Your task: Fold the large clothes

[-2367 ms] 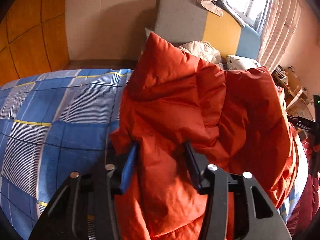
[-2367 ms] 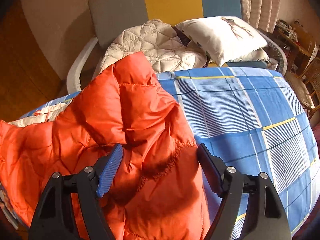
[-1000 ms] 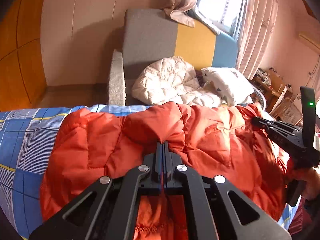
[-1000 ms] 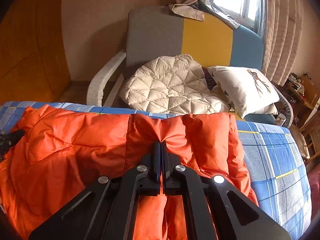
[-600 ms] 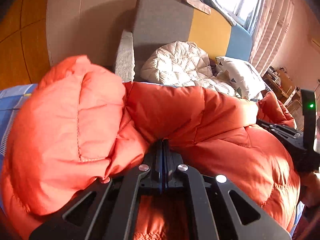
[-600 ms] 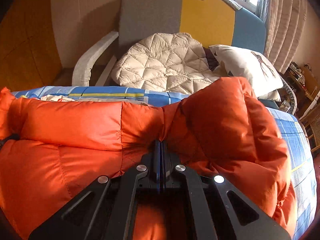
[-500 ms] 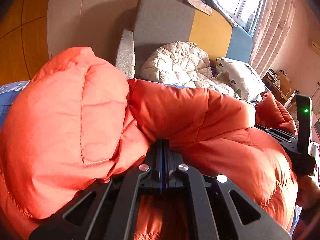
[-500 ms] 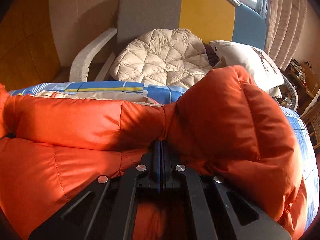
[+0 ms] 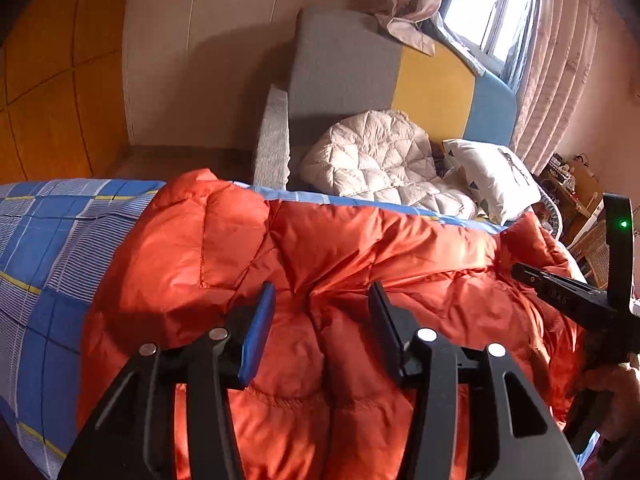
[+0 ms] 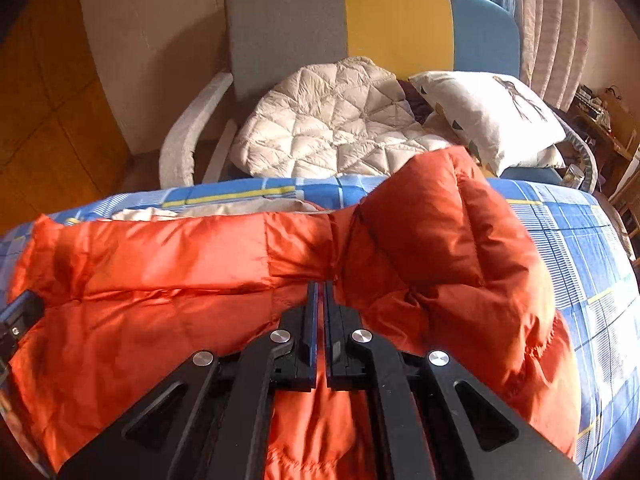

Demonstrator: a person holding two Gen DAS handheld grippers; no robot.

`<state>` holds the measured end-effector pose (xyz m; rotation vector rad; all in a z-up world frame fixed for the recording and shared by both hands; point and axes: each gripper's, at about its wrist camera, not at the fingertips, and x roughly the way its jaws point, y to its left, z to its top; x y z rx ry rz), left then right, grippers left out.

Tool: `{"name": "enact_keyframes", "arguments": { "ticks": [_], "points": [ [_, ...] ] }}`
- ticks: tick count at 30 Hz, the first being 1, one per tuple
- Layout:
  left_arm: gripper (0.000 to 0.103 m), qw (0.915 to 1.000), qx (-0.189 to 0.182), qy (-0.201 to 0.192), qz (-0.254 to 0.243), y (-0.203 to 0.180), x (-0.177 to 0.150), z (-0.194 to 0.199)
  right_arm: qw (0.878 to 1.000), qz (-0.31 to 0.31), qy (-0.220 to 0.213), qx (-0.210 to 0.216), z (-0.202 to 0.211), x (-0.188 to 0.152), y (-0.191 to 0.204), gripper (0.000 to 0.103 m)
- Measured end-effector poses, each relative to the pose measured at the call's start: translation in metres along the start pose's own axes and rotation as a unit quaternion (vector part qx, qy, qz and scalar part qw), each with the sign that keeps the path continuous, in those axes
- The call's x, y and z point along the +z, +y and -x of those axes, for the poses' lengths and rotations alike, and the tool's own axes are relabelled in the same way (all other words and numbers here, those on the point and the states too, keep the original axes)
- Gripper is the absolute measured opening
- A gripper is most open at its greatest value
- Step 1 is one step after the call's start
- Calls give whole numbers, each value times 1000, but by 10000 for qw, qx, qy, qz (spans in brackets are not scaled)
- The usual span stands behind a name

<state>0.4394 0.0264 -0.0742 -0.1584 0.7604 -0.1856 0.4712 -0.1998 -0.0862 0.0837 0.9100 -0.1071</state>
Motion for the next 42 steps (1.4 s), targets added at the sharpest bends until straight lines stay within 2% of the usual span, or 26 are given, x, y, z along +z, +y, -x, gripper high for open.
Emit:
{"name": "enact_keyframes", "arguments": {
  "ticks": [4, 8, 11, 19, 24, 26, 28, 29, 30, 32, 33, 37, 42],
  "points": [
    [49, 9994, -217, -108, -262, -25, -10, 19, 9994, 38, -166, 312, 28, -13, 18, 2],
    [49, 9983, -205, 98, -537, -45, -31, 10, 9985, 116, -56, 527, 34, -33, 35, 2],
    [50, 9981, -111, 297, -525, -40, -43, -6, 9986, 155, 108, 487, 24, -44, 42, 2],
    [49, 9981, -223, 342, -472, -28, -57, -23, 9987, 280, 308, 280, -8, -60, 48, 2],
    [49, 9976, -266, 405, -499, -25, -58, -17, 9985, 340, 369, 200, -8, -60, 50, 2],
    [60, 9973, -353, 379, -523, -23, -54, -6, 9984, 306, 415, 229, -4, -59, 49, 2],
    [75, 9981, -334, 180, -481, -16, -47, 11, 9982, 237, 449, 314, 3, -56, 48, 12],
    [76, 9986, -322, 72, -408, -10, -43, 19, 9982, 206, 426, 361, 8, -55, 47, 30],
    [76, 9988, -349, 10, -331, -2, -39, 26, 9983, 183, 366, 409, 14, -53, 46, 55],
    [76, 9993, -194, -72, -305, 11, -32, 34, 9988, 148, 205, 426, 29, -53, 43, 76],
    [76, 9995, -131, -88, -282, 20, -30, 37, 9989, 129, 169, 420, 35, -53, 42, 79],
    [74, 9998, 59, -105, -164, 46, -30, 47, 9991, -22, 74, 423, 57, -59, 23, 81],
    [73, 9994, 155, -142, -275, 52, -42, 53, 9974, -487, 54, 536, 82, -67, -17, 81]
  ]
}}
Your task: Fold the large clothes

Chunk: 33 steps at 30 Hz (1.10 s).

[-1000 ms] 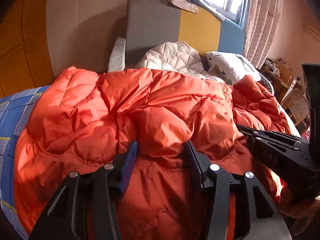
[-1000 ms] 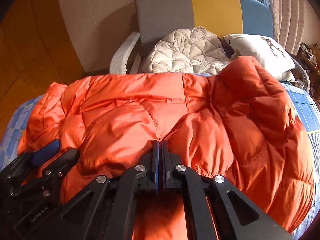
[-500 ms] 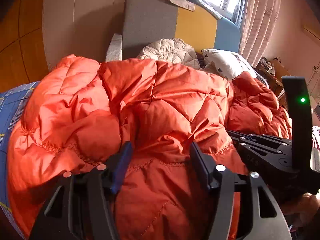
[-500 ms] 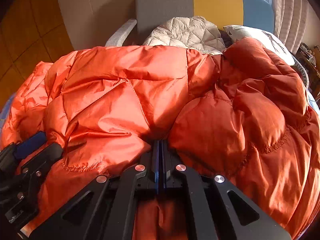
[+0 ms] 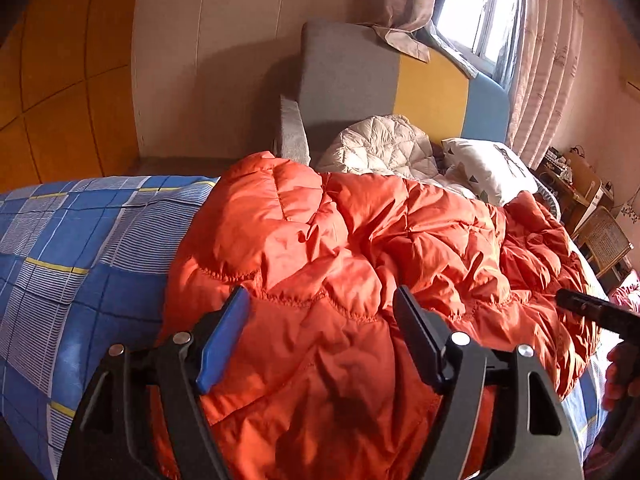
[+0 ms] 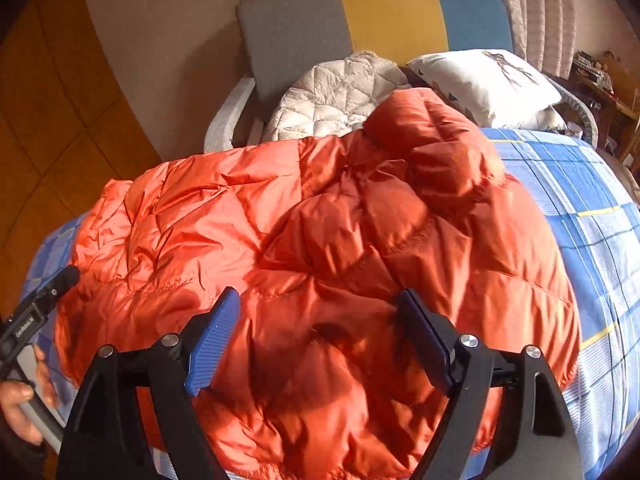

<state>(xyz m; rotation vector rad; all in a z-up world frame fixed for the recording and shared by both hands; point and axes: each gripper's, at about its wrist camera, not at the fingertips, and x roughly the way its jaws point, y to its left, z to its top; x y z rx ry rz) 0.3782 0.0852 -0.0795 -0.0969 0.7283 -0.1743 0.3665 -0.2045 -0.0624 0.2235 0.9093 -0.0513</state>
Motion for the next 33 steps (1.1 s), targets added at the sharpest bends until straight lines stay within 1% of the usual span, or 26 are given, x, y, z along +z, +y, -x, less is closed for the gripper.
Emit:
{"name": "enact_keyframes", "arguments": {
  "ticks": [2, 3, 6, 10, 12, 16, 18, 20, 24, 26, 28, 29, 30, 31, 33],
  "points": [
    [73, 9999, 76, 31, -90, -2, -6, -1, 9999, -148, -29, -36, 11, -1, -16, 81],
    [73, 9999, 108, 36, -84, -2, -8, -1, 9997, -248, -45, -52, 16, -1, -25, 85],
    [73, 10000, 91, 9, -13, -1, -11, 1, 9982, -535, -159, -227, 27, 3, -55, 89],
    [73, 9999, 95, 41, -50, -1, -10, 1, 9947, -953, -147, -348, 24, 20, -96, 89],
    [73, 9999, 108, 50, -45, 0, -10, -1, 9926, -1157, -42, -363, 15, 28, -113, 89],
    [72, 9999, 89, 53, -16, 2, -10, -4, 9899, -1367, 358, -126, -14, 35, -137, 89],
    [71, 9999, 122, 91, -67, 2, -11, -9, 9888, -1381, 569, 82, -28, 36, -143, 89],
    [70, 9998, 135, 149, -98, 2, -12, -14, 9881, -1334, 747, 174, -41, 37, -146, 90],
    [70, 9996, 141, 229, -122, 2, -15, -23, 9849, -1344, 964, 513, -59, 33, -153, 90],
    [70, 9995, 141, 240, -162, 0, -15, -26, 9812, -1439, 1064, 726, -65, 30, -157, 90],
    [70, 9994, 131, 268, -157, 1, -16, -29, 9782, -1493, 1100, 930, -70, 27, -157, 83],
    [70, 9994, 117, 276, -149, 1, -17, -30, 9766, -1518, 1127, 1030, -71, 26, -156, 76],
    [70, 9994, 107, 288, -141, 2, -17, -31, 9738, -1565, 1159, 1174, -73, 25, -155, 71],
    [70, 9994, 101, 305, -127, 2, -18, -33, 9722, -1612, 1172, 1226, -74, 25, -155, 69],
    [70, 9994, 64, 332, -73, 2, -19, -34, 9678, -1726, 1192, 1394, -75, 24, -155, 58]
  ]
}}
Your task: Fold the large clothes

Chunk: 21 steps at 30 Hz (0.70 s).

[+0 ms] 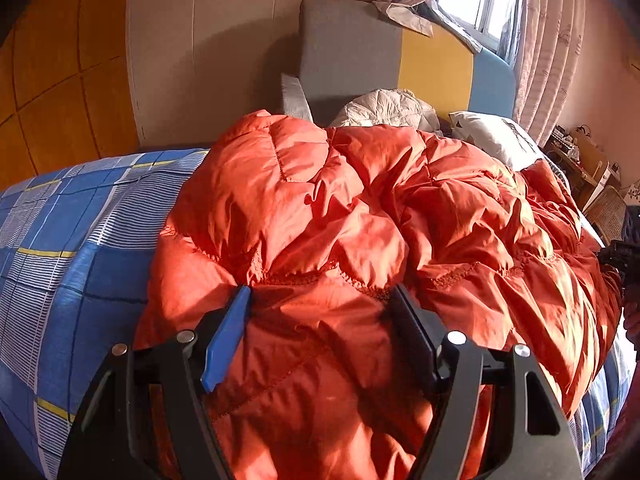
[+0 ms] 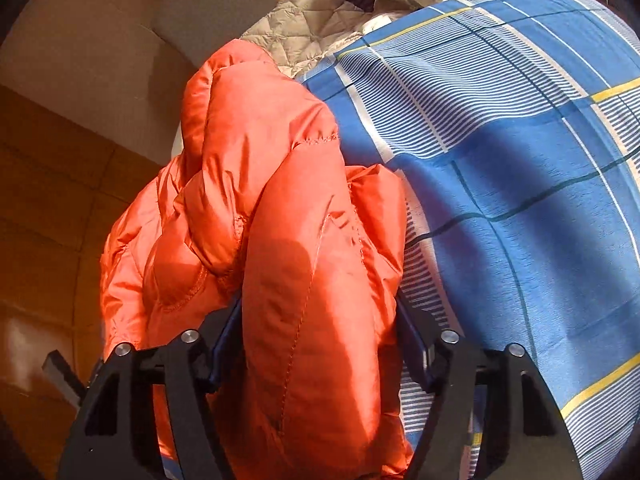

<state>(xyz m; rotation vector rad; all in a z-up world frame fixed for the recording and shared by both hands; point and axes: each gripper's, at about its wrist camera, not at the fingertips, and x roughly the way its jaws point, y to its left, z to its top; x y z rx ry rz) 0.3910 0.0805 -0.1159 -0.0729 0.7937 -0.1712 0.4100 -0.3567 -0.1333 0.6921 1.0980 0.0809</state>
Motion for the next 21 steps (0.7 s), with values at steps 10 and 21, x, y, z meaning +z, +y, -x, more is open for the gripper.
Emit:
{"name": "enact_keyframes", "arguments": {
  "ticks": [10, 21],
  "points": [
    [69, 9998, -162, 91, 30, 4, -4, -4, 9981, 526, -163, -258, 29, -6, 49, 20],
    [63, 9989, -454, 4, 103, 14, -8, -3, 9899, 1163, -597, -553, 71, -28, 153, 15]
  ]
}}
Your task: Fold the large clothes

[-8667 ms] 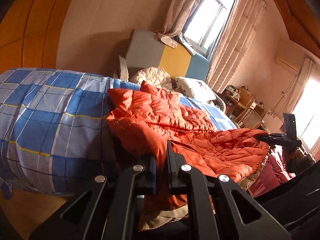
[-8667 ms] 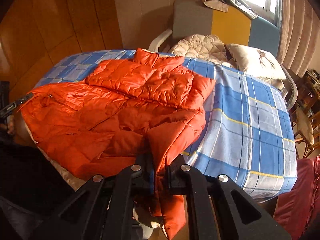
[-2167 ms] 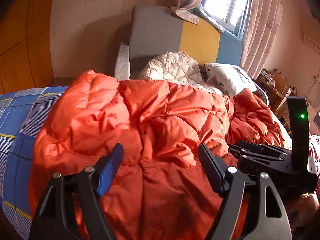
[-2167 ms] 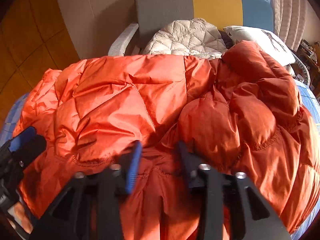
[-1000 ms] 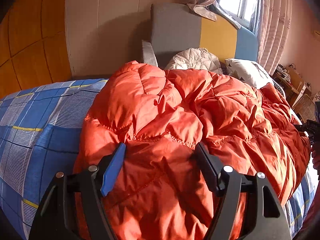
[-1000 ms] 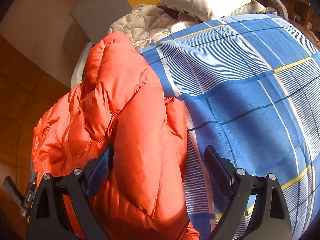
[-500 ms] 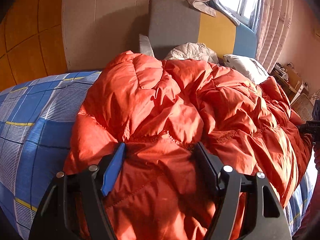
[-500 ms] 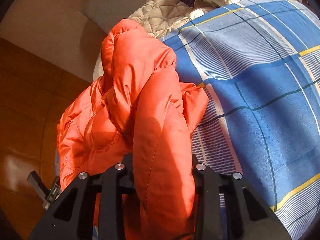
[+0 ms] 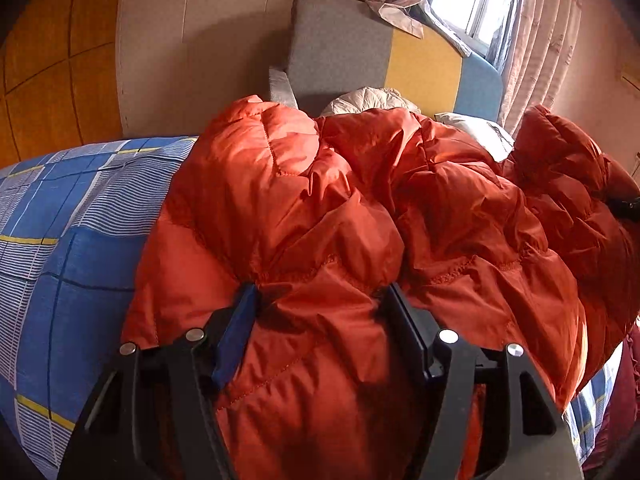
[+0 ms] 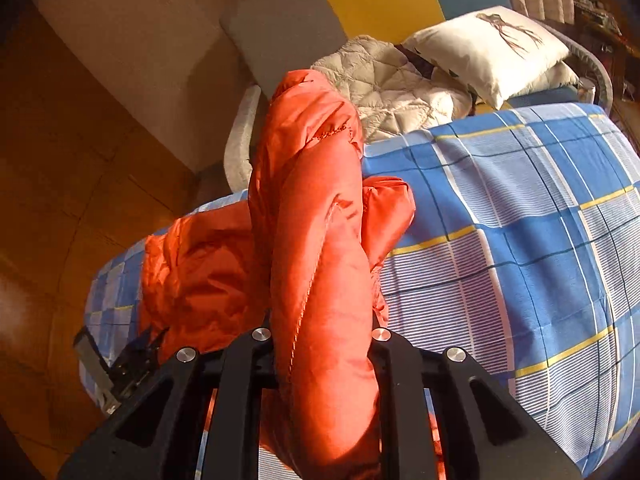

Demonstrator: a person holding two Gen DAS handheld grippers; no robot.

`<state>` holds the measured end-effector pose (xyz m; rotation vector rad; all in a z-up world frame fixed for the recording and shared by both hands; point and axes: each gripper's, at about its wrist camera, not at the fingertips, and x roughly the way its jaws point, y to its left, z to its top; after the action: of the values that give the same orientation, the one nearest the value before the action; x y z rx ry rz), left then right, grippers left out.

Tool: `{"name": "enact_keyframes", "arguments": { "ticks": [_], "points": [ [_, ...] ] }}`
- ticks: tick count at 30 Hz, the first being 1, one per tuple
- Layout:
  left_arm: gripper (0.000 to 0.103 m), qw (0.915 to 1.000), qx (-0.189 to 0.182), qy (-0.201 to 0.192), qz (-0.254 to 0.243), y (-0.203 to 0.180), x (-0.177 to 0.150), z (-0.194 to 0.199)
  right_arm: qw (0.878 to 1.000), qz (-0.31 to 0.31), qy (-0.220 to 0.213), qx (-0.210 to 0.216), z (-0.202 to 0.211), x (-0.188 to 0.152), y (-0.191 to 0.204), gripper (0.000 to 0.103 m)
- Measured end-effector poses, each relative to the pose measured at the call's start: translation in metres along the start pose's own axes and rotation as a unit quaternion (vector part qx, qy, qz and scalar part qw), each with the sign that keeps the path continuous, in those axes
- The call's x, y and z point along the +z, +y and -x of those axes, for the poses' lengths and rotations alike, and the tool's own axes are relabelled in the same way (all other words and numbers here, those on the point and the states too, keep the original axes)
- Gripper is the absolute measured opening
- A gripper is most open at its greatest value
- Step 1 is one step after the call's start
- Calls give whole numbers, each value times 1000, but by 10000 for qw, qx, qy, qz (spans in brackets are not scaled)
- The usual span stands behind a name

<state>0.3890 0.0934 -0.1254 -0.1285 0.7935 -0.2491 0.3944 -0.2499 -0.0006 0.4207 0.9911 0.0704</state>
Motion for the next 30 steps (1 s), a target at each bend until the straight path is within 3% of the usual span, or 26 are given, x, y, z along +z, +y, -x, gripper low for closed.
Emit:
{"name": "enact_keyframes", "arguments": {
  "ticks": [10, 22, 30],
  "points": [
    [48, 9997, -44, -179, -156, 7, 6, 16, 9973, 700, -84, -202, -4, -14, 102, 14],
    [45, 9987, -468, -61, 178, 23, -1, 18, 9919, 1151, -50, -533, -28, -38, 175, 14],
    [49, 9996, -184, -72, 192, 19, -7, 37, 9881, 1322, -122, -774, -55, -67, 214, 14]
  ]
}}
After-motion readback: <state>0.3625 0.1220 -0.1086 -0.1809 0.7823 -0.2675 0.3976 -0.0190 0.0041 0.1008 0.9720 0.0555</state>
